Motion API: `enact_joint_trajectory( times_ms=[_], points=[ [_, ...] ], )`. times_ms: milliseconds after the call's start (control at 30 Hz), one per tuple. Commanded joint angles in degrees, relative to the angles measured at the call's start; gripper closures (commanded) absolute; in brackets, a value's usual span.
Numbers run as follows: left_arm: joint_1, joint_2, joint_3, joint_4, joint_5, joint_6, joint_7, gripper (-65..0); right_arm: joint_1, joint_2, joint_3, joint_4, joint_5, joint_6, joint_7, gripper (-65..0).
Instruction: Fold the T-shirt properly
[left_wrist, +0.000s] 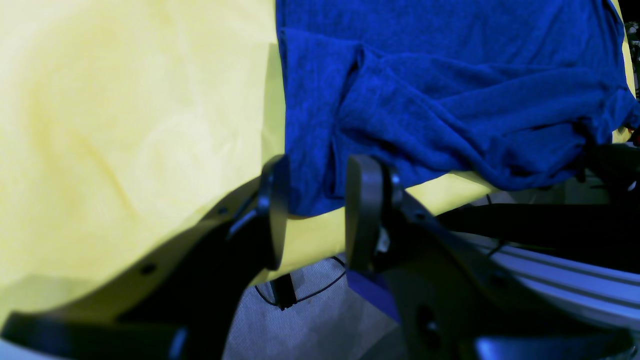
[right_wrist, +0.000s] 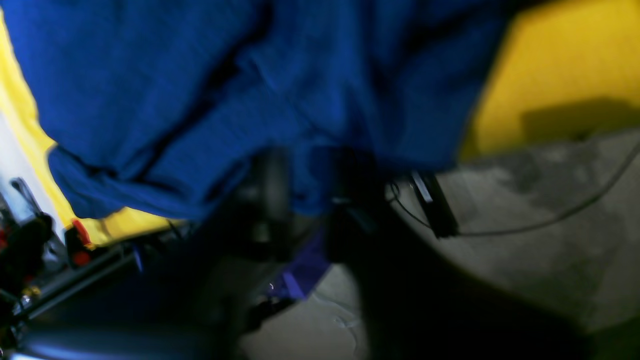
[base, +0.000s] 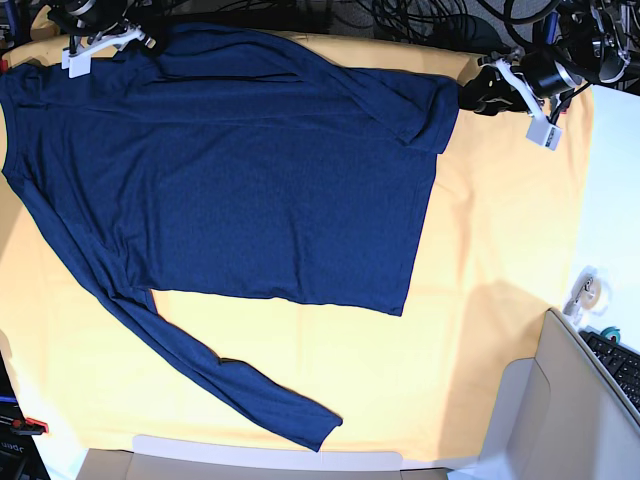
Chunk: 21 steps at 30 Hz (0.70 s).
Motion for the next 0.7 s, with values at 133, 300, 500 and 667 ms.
enact_joint_trajectory(
  times_ms=[133, 300, 500, 667],
  points=[
    [0.0, -0.7, -0.5, 1.0, -1.1, -0.2, -0.1, -18.4, 2.0, 2.3, -2.9, -0.5, -0.1, 0.2, 0.2, 0.0],
    [0.0, -0.7, -0.5, 1.0, -1.1, -0.2, -0.1, -18.4, 4.5, 2.4, -5.5, -0.3, 2.1, 0.2, 0.2, 0.0],
    [0.0, -0.7, -0.5, 1.0, -1.1, -0.2, -0.1, -18.4, 4.6, 2.4, -7.5, -0.3, 2.8, 0.2, 0.2, 0.0],
    [0.0, -0.8, -0.5, 0.9, -1.1, -0.2, -0.1, -18.4, -1.2, 2.6, -8.3, 3.1, 4.7, 0.2, 0.2, -4.3]
  ],
)
